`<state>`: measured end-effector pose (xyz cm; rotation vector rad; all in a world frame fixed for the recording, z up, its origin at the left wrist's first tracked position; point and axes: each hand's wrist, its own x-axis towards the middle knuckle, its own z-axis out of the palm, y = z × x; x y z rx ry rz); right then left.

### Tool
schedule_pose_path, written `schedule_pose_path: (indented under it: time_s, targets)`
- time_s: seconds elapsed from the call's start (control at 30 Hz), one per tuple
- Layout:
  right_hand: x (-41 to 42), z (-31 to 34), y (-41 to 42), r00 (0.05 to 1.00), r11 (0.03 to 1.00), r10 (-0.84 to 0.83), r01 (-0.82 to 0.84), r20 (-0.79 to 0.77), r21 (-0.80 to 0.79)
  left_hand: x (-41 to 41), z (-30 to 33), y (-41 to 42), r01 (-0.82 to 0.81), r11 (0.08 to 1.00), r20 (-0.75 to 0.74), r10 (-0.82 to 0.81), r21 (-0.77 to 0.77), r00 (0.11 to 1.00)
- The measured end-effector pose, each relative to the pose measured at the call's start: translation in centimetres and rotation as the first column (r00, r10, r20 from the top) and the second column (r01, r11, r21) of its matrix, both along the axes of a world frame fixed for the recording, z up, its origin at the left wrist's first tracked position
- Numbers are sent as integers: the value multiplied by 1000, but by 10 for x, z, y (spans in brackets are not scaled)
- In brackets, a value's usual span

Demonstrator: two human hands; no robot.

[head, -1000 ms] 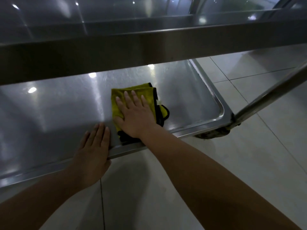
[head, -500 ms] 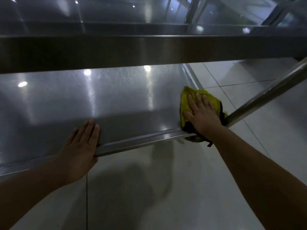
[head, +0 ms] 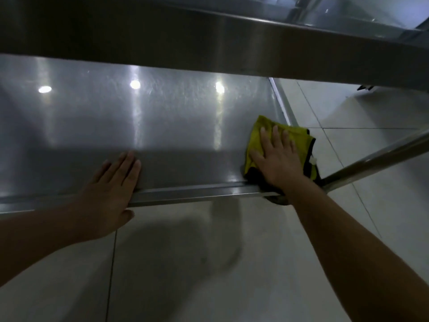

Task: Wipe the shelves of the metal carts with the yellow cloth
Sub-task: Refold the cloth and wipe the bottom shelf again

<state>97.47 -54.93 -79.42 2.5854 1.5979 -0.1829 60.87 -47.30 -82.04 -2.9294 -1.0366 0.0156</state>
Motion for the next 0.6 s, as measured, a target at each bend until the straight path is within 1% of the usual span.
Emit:
schedule_pose_path:
  time_s: [0.1,0.17,0.3,0.4,0.5,0.6]
  targets:
    - [20,1,36,1000,1000,-24,24,6,8,-2,-1,1,-3,1000,-21,3,-2,1000]
    - [27,5,59,999,999,-49,49,10,14,-3,-2,0,-3,1000,-1,3,17,1000]
    - [34,10,99,994,995,-86,90,-71,53,1,-3,-1,-21,1000,50,21,17,999]
    - [32,11,113,991,993,-105,109,-79,47,2,-4,1,-40,999,35,40,17,999]
    - [21,9,104,995,996,-71,74,-68,43,-1,-2,1,-48,999,8,48,5,999]
    - [0,3,75,999,999,34,-35,7,37,0,1,-1,-48,999,2,48,12,999]
